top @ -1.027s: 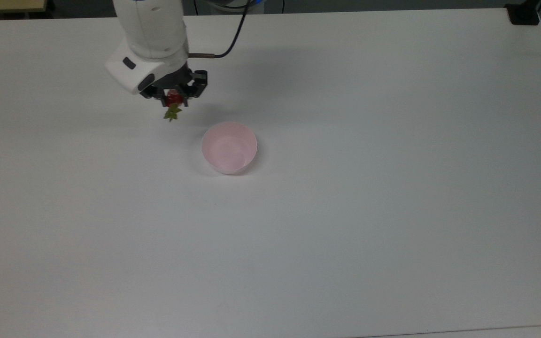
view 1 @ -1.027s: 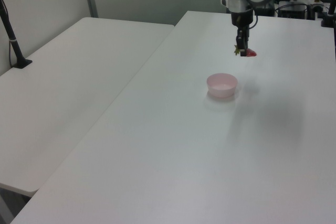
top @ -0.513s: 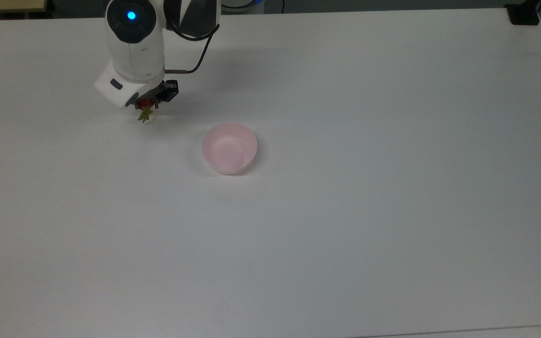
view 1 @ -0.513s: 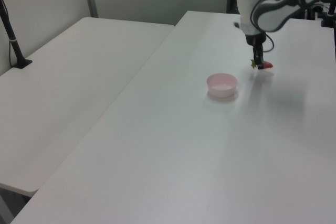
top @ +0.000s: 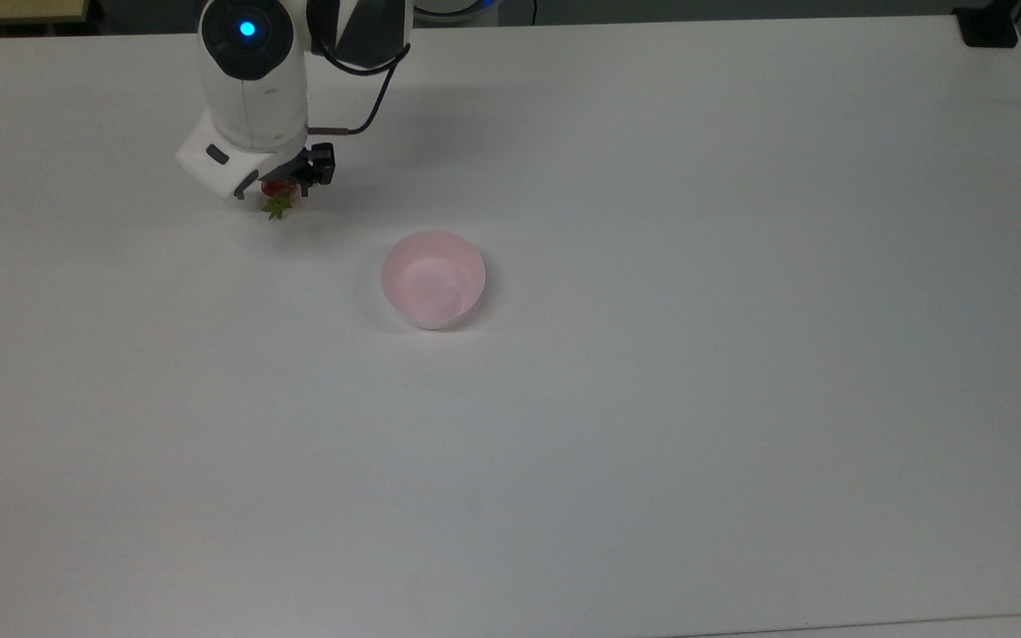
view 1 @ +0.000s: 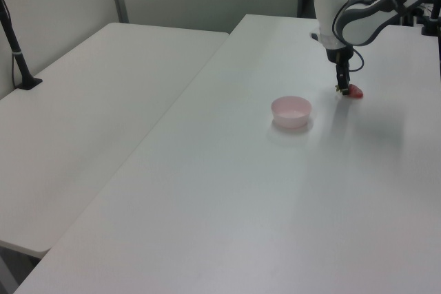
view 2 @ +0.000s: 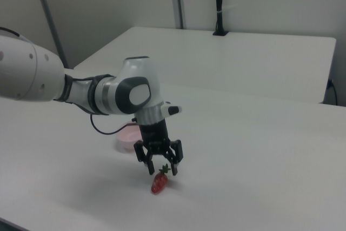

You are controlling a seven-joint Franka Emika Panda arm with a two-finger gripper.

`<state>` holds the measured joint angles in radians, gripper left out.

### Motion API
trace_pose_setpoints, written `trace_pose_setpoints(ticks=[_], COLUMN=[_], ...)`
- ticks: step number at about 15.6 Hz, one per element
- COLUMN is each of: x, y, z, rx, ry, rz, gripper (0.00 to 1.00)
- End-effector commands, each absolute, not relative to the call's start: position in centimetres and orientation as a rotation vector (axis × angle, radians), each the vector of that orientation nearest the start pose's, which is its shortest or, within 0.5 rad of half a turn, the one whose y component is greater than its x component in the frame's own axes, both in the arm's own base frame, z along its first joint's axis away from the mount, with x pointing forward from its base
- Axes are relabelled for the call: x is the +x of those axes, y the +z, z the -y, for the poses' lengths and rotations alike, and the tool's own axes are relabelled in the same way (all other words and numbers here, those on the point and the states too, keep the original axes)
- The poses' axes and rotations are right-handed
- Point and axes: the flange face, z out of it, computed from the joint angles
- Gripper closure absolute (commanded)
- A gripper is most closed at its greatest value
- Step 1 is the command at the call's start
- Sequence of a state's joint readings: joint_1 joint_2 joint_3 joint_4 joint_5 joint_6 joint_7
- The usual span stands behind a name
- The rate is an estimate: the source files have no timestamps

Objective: Pick up strawberry from bowl
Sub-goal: 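Lower the strawberry onto the table and open the gripper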

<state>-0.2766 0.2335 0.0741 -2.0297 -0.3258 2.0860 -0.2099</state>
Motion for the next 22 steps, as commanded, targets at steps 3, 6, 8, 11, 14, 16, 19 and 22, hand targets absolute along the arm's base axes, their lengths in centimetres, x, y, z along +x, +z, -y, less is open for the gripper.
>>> trace_pose_setpoints(ticks=[3, 6, 8, 11, 14, 16, 19, 22], x=[56.9, 56.5, 55.8, 54.5, 54.1, 54.9, 56.1, 56.7], y=[44.0, 51.2, 55.2, 59.3, 60.3, 60.4, 60.4, 59.7], z=[11.3, 9.4, 6.9, 3.6, 0.8, -0.1, -0.3, -0.4], rx=[-3.289, -3.245, -3.193, -3.142, -3.087, -3.091, -3.102, -3.126], ry=[0.304, 0.162, 0.105, 0.056, 0.01, -0.059, -0.145, -0.157], rz=[0.084, -0.02, -0.118, -0.25, -0.41, -0.368, -0.266, -0.241], gripper=[0.0, 0.0, 0.0, 0.0, 0.0, 0.0, 0.0, 0.0])
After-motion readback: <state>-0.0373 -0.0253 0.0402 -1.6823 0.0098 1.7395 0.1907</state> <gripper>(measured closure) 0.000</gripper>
